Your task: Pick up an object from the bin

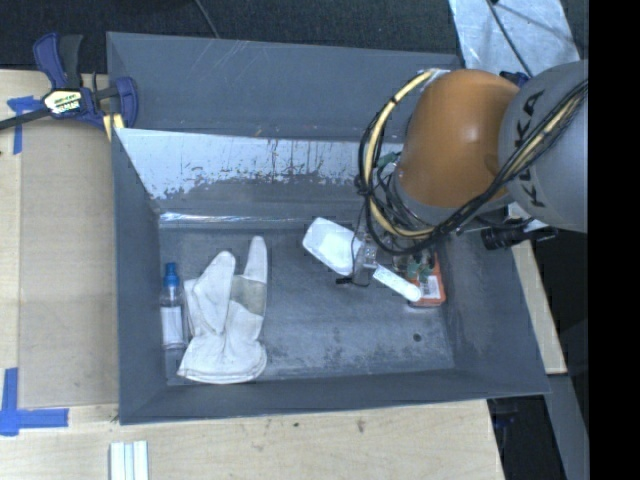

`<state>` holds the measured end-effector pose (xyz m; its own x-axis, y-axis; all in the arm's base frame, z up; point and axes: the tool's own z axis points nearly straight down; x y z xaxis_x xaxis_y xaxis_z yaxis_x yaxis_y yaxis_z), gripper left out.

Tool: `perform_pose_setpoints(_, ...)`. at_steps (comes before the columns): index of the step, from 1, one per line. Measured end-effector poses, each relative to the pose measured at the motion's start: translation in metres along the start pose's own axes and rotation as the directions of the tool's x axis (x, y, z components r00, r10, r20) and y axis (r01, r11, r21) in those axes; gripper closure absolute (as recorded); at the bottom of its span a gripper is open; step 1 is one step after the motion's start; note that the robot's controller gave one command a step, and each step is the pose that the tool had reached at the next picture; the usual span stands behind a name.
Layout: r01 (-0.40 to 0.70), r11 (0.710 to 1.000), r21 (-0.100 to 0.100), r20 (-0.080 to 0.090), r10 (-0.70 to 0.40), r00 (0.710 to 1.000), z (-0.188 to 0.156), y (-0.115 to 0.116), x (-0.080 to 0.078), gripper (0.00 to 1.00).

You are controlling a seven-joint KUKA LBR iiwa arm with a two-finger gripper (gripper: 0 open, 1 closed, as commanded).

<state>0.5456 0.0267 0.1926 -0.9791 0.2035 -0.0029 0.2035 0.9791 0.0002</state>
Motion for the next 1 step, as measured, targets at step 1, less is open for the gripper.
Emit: perform_pose_setpoints(1, -0.006, 1.000, 0.000, -0.008, 0.006, 1.000, -0.0406, -0.0107, -0.0093, 1.00)
